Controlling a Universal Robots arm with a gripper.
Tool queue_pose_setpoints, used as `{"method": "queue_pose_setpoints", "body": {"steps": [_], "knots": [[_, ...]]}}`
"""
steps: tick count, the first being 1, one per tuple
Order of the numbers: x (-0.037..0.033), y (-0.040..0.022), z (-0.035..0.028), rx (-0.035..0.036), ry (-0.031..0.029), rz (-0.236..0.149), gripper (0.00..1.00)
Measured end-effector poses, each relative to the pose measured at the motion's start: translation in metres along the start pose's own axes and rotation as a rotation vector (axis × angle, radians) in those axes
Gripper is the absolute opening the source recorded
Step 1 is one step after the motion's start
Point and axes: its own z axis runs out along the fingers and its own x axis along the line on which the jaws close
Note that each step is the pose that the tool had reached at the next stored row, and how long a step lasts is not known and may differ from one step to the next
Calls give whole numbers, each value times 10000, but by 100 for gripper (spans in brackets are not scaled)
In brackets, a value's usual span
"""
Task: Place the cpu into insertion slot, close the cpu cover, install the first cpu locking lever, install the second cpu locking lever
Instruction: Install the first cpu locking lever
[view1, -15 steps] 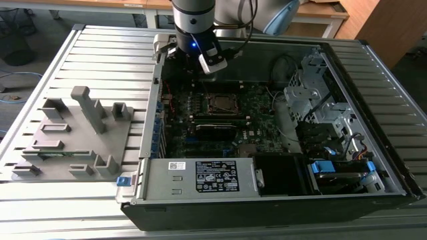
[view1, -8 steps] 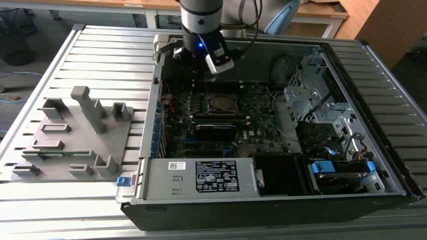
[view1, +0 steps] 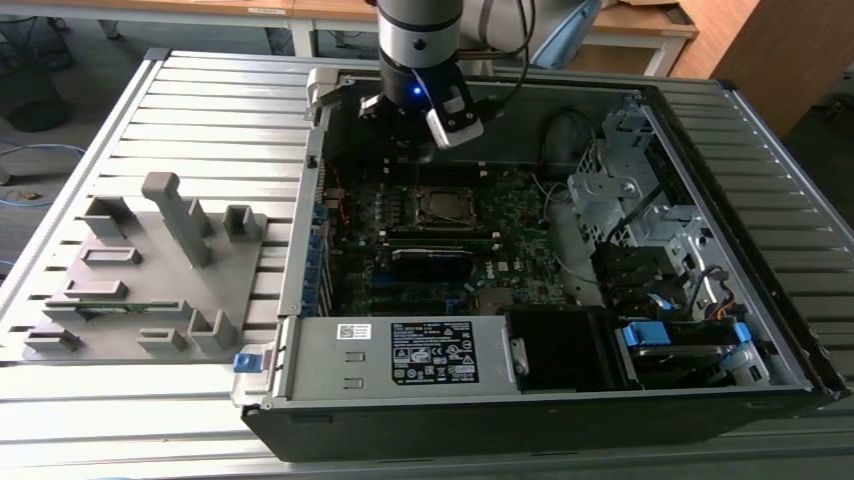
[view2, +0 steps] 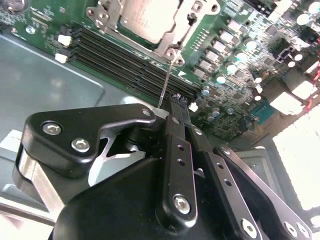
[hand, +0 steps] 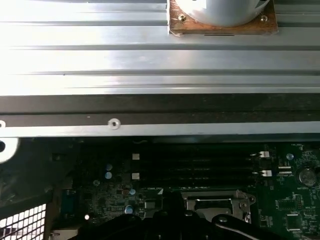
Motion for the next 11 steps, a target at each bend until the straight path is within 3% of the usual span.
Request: {"method": "queue_pose_setpoints", "body": {"steps": [7,11], "knots": [[-123,4,3,1,2,0,11],[-129,4,4,-1,0,0,11]]}}
